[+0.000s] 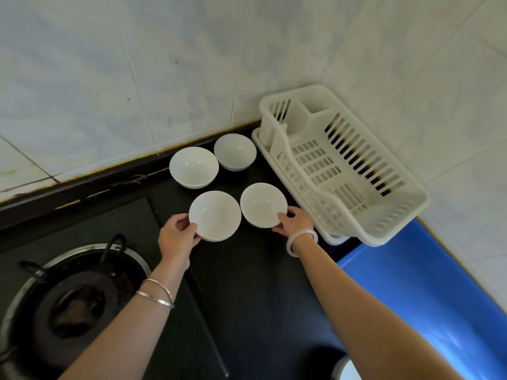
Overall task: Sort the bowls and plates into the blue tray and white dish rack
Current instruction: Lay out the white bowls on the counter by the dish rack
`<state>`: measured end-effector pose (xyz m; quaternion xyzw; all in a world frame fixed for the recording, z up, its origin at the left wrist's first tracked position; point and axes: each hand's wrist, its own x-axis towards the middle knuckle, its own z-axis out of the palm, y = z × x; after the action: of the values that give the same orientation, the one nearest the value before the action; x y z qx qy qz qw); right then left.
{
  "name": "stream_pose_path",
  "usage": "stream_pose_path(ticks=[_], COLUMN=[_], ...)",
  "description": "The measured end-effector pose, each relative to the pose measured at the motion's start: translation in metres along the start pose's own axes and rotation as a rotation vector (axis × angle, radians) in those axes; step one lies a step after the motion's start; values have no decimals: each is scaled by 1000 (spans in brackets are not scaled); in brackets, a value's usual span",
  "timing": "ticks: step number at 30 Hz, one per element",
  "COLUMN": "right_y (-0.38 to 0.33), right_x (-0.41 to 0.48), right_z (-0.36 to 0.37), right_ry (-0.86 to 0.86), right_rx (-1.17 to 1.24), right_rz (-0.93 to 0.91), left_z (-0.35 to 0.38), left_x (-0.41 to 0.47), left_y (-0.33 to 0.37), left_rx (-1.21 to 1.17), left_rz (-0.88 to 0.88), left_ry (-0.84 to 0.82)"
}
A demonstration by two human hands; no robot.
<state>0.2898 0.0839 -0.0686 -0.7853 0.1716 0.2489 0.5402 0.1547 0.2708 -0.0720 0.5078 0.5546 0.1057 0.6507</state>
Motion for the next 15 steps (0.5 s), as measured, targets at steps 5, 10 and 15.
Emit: stream_pose_path(ticks=[5, 10, 15], right_y=[1, 19, 18], right_x=[-5, -16, -17], right_z=[-2, -4, 6], right_ry=[-89, -132, -87], right_rx=[134, 460, 595], right_rz=[127, 234, 202], left_z=[-3, -3, 5], left_x=[-7, -24, -29], left_y=[-6, -19, -13], left_rx=[-82, -199, -374], left_rz=[-14, -189, -251], left_ry=[-32, -92, -74])
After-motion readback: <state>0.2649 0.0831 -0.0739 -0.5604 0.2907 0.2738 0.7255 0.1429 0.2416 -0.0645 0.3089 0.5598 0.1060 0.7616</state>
